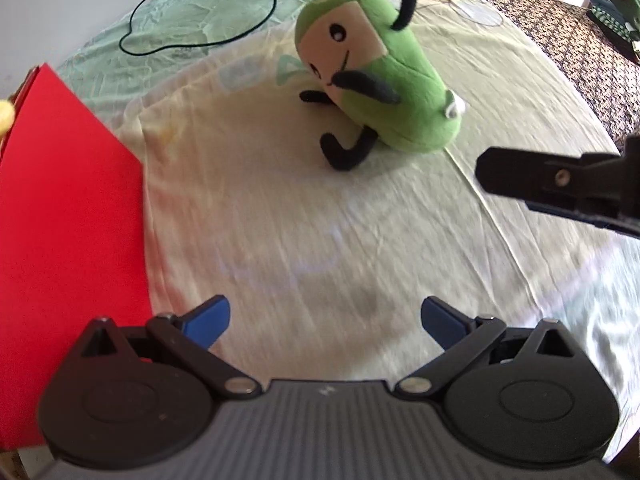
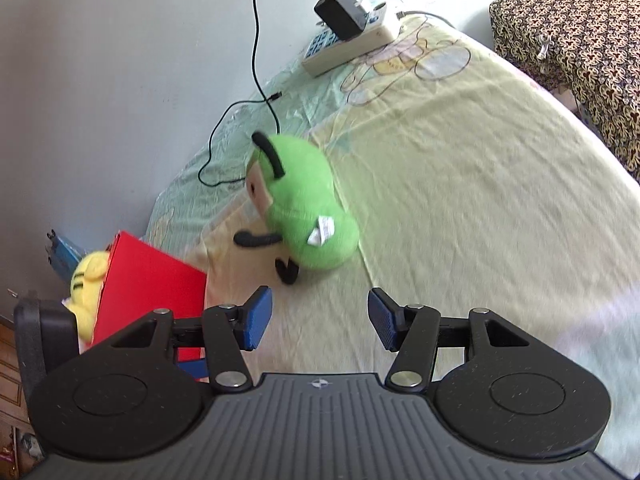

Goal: Organize objects
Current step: 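Grasp the green pickle plush with the right gripper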

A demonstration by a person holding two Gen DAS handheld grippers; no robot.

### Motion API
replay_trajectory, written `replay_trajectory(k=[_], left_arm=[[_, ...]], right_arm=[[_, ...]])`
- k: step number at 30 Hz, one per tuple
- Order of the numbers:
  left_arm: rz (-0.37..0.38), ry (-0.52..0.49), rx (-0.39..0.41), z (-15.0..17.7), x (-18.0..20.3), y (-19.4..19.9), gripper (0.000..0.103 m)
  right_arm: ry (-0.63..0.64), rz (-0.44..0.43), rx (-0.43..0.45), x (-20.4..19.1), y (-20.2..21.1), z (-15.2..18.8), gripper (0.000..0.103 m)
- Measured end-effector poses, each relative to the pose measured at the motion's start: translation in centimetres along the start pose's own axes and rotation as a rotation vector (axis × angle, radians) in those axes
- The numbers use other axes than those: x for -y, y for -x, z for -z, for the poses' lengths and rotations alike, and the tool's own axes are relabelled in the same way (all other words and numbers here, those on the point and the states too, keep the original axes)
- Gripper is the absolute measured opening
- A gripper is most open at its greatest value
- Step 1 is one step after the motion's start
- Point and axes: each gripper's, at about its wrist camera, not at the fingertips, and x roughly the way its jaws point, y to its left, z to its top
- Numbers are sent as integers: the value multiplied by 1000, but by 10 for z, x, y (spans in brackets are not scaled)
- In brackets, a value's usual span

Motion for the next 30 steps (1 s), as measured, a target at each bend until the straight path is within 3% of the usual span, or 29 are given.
replay_trajectory(k=[15,21,30], left_arm=[[36,46,109,-55,-13,-4,101],[201,86,162,-66,-21,-6,101],[310,130,138,-80,-22,-28,101]], right_arm=[[-8,-135,50,5,-33,-59,57],[-1,-160,39,1,-49,-69,57],[13,-142,-2,4,-65,-73,58]])
